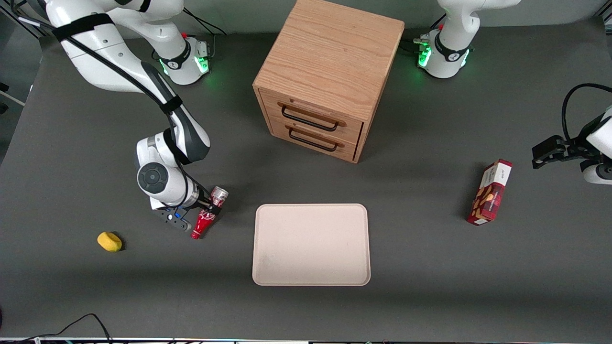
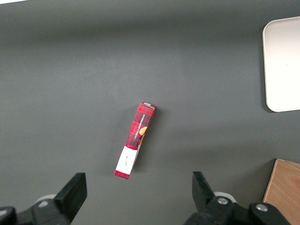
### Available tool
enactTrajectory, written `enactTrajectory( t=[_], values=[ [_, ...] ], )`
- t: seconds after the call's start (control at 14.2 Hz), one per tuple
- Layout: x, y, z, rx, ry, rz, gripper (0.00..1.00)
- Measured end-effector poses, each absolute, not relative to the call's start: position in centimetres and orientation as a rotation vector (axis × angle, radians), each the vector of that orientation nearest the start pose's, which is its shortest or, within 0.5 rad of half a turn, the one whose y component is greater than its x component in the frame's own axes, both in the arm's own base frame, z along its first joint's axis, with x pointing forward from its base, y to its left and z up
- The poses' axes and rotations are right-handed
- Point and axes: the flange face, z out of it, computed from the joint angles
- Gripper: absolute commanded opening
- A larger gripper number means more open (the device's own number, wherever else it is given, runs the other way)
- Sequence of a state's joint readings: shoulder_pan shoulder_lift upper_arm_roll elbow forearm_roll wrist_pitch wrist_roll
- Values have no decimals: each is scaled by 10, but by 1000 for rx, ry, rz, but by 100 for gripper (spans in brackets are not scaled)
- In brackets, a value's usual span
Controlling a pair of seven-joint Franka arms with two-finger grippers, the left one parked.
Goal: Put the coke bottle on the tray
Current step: 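Close the right gripper around the bottle's body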
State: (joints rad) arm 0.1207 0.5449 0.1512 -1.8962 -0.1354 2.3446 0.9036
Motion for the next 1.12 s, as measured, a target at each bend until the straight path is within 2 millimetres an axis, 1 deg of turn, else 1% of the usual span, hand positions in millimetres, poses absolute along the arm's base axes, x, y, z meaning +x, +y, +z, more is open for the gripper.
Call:
enactTrajectory(
  t=[0.28, 0.42, 0.49, 0.56, 0.63, 0.7, 1.12],
  values=[
    [602, 162, 197, -3080, 886, 86, 98],
    [603, 163, 194, -3081, 908, 80, 89],
    [603, 163, 192, -3081, 912, 79, 75],
    [604, 163, 192, -3080, 916, 76, 55],
    [605, 163, 192, -3080, 918, 75, 26],
    [605, 163, 192, -3080, 919, 74, 0],
    [609, 164, 197, -3075, 922, 57, 0]
  ],
)
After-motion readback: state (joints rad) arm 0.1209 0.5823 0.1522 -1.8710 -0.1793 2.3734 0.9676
